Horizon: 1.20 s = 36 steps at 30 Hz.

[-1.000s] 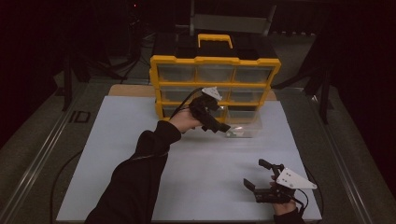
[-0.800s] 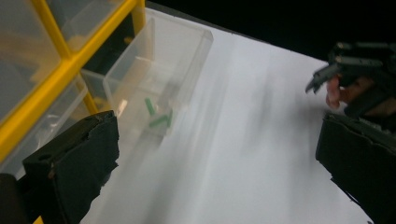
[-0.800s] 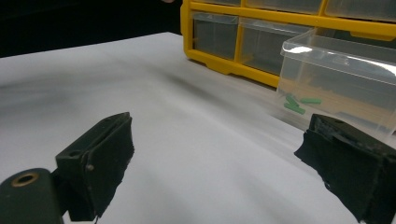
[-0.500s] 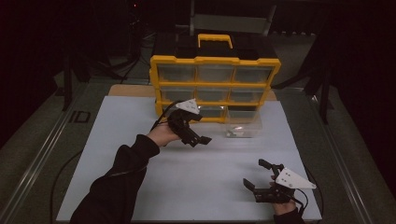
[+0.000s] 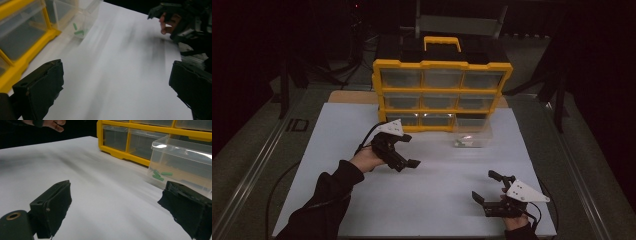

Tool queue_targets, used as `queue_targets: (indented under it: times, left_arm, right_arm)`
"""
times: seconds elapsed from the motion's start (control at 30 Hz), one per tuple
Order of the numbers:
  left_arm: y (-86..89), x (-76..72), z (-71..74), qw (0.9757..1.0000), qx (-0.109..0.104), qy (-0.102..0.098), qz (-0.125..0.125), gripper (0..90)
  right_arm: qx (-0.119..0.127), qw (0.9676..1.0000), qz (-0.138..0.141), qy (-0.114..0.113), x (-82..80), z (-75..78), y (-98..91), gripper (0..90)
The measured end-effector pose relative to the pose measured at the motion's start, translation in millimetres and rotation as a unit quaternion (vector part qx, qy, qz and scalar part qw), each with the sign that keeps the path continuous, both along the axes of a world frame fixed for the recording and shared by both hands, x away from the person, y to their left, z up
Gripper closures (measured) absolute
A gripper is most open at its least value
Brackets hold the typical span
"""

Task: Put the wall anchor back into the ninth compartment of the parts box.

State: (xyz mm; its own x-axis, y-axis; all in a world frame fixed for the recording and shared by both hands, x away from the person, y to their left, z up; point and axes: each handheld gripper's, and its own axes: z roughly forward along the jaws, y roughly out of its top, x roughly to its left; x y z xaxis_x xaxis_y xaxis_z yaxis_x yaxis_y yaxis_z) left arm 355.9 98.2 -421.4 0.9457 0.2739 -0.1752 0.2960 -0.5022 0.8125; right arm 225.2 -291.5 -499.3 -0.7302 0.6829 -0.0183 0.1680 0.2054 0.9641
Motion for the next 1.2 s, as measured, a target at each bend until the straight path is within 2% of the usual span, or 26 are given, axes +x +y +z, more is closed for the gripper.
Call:
queue_targets:
  times: [0.17, 0.37, 0.6, 0.73, 1.2]
  left_arm:
    - [11.7, -11.2, -9.3, 1.0, -0.002, 0.003, 0.0, 0.2]
    - [26.3, -26.3, -16.5, 0.9999, -0.015, 0.007, 0.0, 0.2]
    - [44.1, -43.0, -25.6, 0.9999, -0.014, 0.008, 0.003, 0.2]
    - [51.9, -52.3, -31.5, 0.9997, -0.024, 0.007, 0.006, 0.2]
    - [84.6, -85.4, -55.0, 0.9994, -0.02, 0.007, 0.026, 0.2]
  right_arm:
    - [-0.001, 1.0, 0.0, -0.001, 0.0, 0.7, 0.6, 8.2]
    - [0.0, 1.0, 0.001, -0.001, 0.1, 0.7, 1.5, 8.2]
    - [-0.003, 1.0, 0.002, -0.005, 0.0, 1.1, 1.9, 8.2]
    - [-0.004, 1.0, 0.002, -0.004, 0.0, 1.0, 2.4, 8.2]
    - [-0.006, 1.0, 0.002, -0.006, -0.3, 1.4, 3.1, 8.3]
